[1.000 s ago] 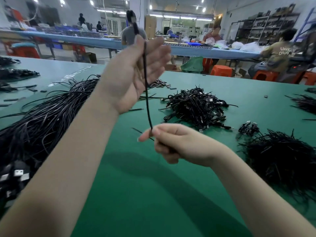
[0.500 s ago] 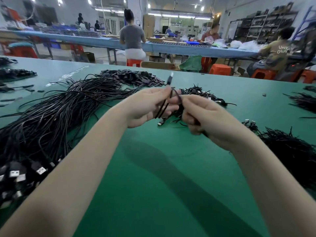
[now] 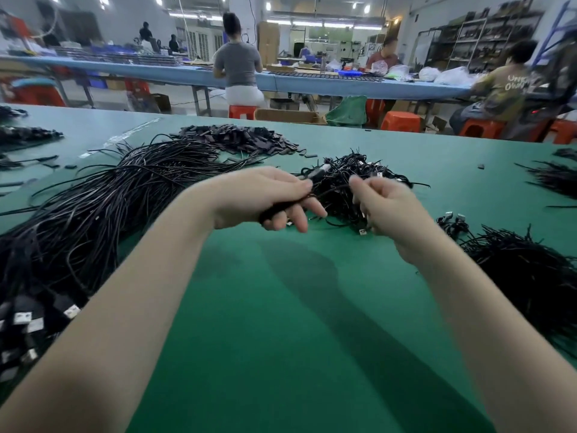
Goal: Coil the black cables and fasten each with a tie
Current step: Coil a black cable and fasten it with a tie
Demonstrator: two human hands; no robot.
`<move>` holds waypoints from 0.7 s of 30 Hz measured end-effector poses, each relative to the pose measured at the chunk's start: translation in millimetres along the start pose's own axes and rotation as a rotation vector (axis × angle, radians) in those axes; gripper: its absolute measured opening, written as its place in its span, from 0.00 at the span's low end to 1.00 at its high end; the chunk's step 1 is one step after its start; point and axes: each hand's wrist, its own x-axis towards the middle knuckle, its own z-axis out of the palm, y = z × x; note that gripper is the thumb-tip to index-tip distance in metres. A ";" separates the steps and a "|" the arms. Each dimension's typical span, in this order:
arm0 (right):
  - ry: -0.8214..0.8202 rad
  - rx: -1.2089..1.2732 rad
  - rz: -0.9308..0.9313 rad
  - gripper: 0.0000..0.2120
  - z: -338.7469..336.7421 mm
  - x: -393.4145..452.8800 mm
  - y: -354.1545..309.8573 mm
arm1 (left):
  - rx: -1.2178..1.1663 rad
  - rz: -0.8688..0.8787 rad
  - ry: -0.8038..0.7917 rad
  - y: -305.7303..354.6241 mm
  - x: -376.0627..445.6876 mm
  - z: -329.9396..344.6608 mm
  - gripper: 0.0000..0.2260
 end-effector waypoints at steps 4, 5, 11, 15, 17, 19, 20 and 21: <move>-0.239 0.280 -0.052 0.14 5.2 -16.0 -33.6 | -0.329 -0.007 0.233 0.5 15.9 23.0 0.13; -0.288 0.241 -0.086 0.14 11.3 -21.4 -36.2 | -0.488 0.028 0.269 2.1 17.4 23.1 0.13; -0.466 0.157 -0.040 0.13 36.6 -29.3 -21.8 | -0.881 0.182 0.257 13.7 12.2 17.3 0.14; -0.443 0.040 -0.004 0.12 26.2 -22.0 -11.5 | -0.983 0.192 0.179 14.3 9.9 14.6 0.14; -0.353 0.200 0.047 0.11 22.0 -16.7 -12.8 | -0.990 0.212 0.101 13.3 9.6 12.8 0.13; -0.328 0.454 0.118 0.13 18.6 -13.7 -17.2 | -0.913 0.189 0.067 10.9 10.7 16.2 0.13; -0.327 0.492 0.114 0.15 17.8 -13.9 -18.7 | -0.865 0.162 0.074 9.4 12.1 19.1 0.13; -0.329 0.441 0.080 0.16 18.0 -14.9 -19.7 | -0.824 0.133 0.096 8.3 13.9 22.2 0.13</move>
